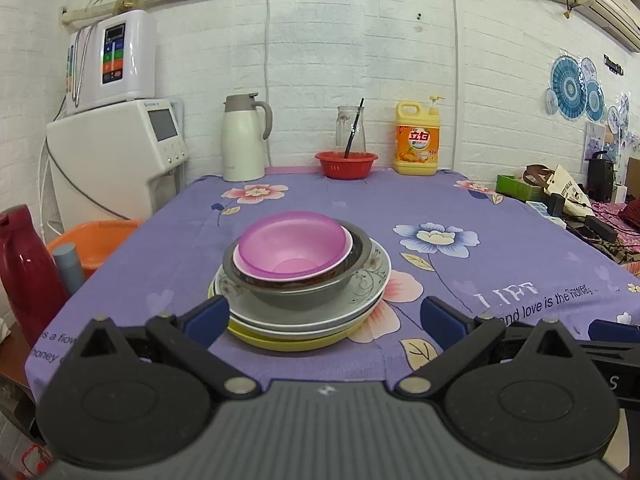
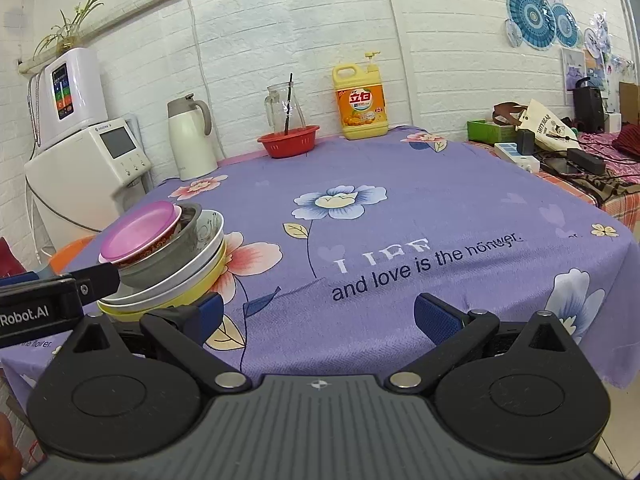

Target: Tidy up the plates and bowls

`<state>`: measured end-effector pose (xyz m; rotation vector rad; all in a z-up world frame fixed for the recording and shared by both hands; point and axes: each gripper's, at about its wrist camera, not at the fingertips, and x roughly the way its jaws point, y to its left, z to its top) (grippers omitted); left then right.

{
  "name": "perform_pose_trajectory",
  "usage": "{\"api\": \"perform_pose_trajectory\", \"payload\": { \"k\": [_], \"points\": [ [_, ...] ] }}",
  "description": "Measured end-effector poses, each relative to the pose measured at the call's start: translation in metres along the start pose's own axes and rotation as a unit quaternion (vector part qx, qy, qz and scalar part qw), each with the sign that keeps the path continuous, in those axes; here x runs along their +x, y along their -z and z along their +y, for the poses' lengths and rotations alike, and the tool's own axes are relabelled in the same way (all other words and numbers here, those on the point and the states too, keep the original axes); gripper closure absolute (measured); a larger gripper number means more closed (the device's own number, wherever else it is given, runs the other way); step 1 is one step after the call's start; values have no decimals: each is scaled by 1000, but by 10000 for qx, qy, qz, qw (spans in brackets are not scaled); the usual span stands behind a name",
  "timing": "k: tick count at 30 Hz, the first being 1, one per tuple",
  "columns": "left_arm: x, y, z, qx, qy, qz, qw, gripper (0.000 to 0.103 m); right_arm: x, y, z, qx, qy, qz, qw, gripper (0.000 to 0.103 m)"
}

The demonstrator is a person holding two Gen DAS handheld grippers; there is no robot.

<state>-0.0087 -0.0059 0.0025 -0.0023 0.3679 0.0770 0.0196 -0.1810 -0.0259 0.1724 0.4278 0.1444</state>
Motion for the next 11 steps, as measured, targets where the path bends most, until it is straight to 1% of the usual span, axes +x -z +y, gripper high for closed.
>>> {"api": "perform_pose_trajectory", "payload": {
  "k": [4,11],
  "points": [
    [0,0,1,22,-61,-53,10000,2,0,1,-1,82,-65,27,9999,0],
    [4,2,7,-127,-64,36,9999,2,1,3,0,117,-200,84,9997,0]
  ]
}}
